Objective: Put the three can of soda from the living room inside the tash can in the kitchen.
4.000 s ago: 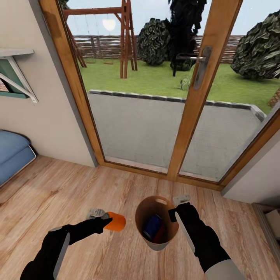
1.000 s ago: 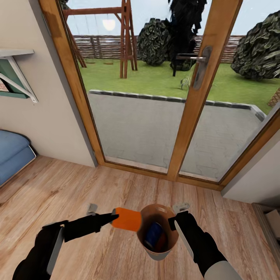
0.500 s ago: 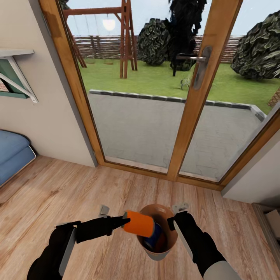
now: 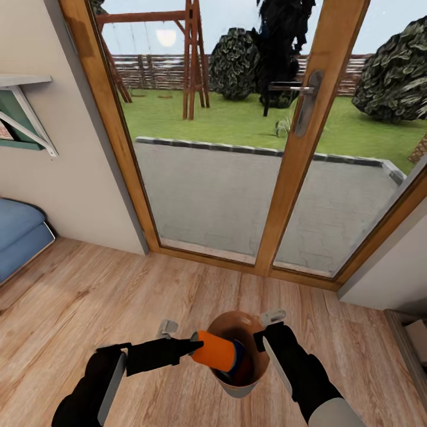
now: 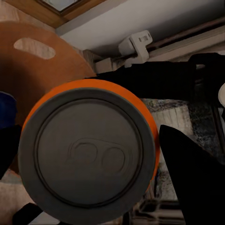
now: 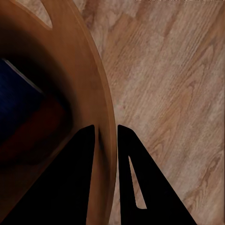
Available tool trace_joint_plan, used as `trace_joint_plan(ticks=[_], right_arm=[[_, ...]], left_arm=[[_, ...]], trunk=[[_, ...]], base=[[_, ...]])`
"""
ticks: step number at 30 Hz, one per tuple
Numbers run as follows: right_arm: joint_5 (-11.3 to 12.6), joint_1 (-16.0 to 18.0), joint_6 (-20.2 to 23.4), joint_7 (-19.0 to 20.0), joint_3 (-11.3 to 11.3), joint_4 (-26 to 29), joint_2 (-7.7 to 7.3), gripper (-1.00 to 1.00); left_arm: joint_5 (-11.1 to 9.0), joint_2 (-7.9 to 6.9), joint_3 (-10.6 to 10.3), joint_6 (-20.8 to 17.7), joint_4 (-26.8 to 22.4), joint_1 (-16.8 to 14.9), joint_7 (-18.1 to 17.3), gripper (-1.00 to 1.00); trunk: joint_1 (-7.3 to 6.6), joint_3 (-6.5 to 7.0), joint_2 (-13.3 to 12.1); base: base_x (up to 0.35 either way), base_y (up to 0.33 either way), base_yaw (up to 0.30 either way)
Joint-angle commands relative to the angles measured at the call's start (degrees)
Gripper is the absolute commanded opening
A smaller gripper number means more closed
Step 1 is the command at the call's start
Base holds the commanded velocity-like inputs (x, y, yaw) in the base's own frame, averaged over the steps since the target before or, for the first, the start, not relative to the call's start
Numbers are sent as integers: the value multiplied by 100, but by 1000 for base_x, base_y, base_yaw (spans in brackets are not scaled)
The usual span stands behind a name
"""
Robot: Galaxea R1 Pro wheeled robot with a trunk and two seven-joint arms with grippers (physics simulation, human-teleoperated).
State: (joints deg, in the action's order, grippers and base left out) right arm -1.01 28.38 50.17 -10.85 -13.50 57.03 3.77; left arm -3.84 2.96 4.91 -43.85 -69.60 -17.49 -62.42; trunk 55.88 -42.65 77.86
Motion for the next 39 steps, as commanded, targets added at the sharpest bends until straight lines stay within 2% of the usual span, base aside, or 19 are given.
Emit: trace_joint_plan(ticks=[1, 5, 6, 10, 16, 19, 23, 30, 34, 39], right_arm=[[69, 1, -9, 31, -51, 1, 1, -100], [73, 1, -8, 30, -243, 1, 6, -100], [74, 1, -7, 30, -347, 5, 6, -100], [75, 1, -1, 30, -431, 8, 7, -100], [75, 1, 1, 30, -458, 9, 9, -100], [75, 1, 1, 30, -460, 10, 9, -100], [75, 1, 1, 30, -460, 10, 9, -100], [75, 1, 1, 30, -465, 10, 32, -100], [75, 1, 1, 30, -468, 10, 49, -100], [75, 1, 1, 30, -469, 10, 52, -100]], left_arm=[[-9, 1, -34, -2, 0, 0, 77, -100], [-10, 2, -70, -1, -5, 0, 157, -100], [-11, 2, -87, -1, -7, 0, 184, -100], [-10, 2, -108, 0, -9, 0, 211, -100], [-10, 32, -123, 79, -10, 0, 458, -100], [-5, 120, -127, 238, 1, 0, 706, -100], [-3, 150, -221, 283, 6, 0, 949, -100], [3, 183, -320, 329, 13, 0, 1169, -100], [5, 258, -514, 476, 25, 0, 1560, -100], [6, 285, -713, 526, 143, 0, 1697, -100]], trunk=[[0, 0, 0], [0, 0, 0], [0, 0, 0], [0, 0, 0], [0, 0, 0], [0, 0, 0], [0, 0, 0], [0, 0, 0], [0, 0, 0], [0, 0, 0]], base=[[0, 0, 0], [0, 0, 0], [0, 0, 0], [0, 0, 0], [0, 0, 0], [0, 0, 0], [0, 0, 0], [0, 0, 0], [0, 0, 0], [0, 0, 0]])
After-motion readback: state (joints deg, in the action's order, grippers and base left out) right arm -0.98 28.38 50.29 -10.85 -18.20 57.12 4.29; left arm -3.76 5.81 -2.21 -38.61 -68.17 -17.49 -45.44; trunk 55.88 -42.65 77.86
